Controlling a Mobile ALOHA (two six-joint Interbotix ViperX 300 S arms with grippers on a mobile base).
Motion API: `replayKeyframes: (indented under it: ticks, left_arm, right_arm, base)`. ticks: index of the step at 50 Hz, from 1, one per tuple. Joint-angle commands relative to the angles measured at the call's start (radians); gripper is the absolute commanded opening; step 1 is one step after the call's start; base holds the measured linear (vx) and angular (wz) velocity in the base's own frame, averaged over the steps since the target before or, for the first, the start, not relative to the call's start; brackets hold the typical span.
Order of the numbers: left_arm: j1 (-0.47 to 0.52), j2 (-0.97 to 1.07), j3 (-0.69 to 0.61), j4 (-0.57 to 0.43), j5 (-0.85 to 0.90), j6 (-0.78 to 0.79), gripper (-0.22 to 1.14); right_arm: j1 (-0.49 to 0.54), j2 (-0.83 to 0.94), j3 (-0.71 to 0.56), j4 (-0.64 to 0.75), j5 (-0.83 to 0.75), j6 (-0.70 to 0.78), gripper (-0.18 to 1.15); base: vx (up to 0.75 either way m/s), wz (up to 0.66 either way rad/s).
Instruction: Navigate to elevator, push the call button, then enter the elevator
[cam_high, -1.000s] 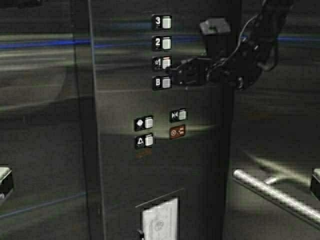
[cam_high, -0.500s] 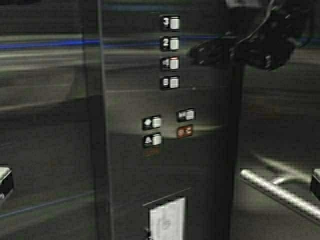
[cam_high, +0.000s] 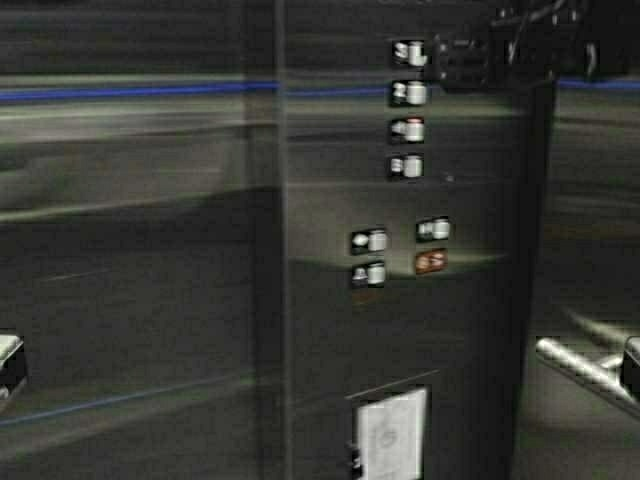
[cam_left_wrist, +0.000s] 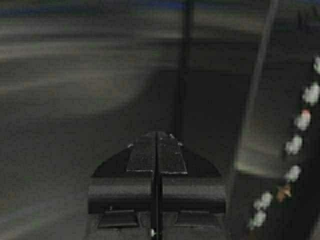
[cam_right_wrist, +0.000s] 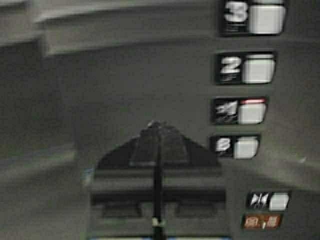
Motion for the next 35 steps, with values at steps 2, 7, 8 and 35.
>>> replayKeyframes:
  ticks: [2, 7, 8, 35]
  left_arm:
    - [-0.003, 0.002, -0.107, -0.005, 0.103, 0.011, 0.03]
    - [-0.003, -0.005, -0.138, -0.026, 0.156, 0.006, 0.03]
    - [-0.003, -0.008, -0.146, -0.031, 0.169, 0.008, 0.03]
    - [0.002, 0.195, -0.132, -0.028, 0.114, 0.135, 0.03]
  right_arm:
    - [0.009, -0.067, -0.066, 0.005, 0.115, 0.023, 0.06]
    - [0.028, -0.104, -0.087, 0.003, 0.179, 0.055, 0.06]
    - [0.029, -0.112, -0.089, 0.003, 0.190, 0.061, 0.06]
    - [0.035, -0.130, -0.244, -0.002, 0.495, 0.072, 0.06]
  base:
    - [-0.11, 0.07]
    - [-0.13, 0.03]
    - [-0.14, 0.00]
    - [-0.21, -0.02]
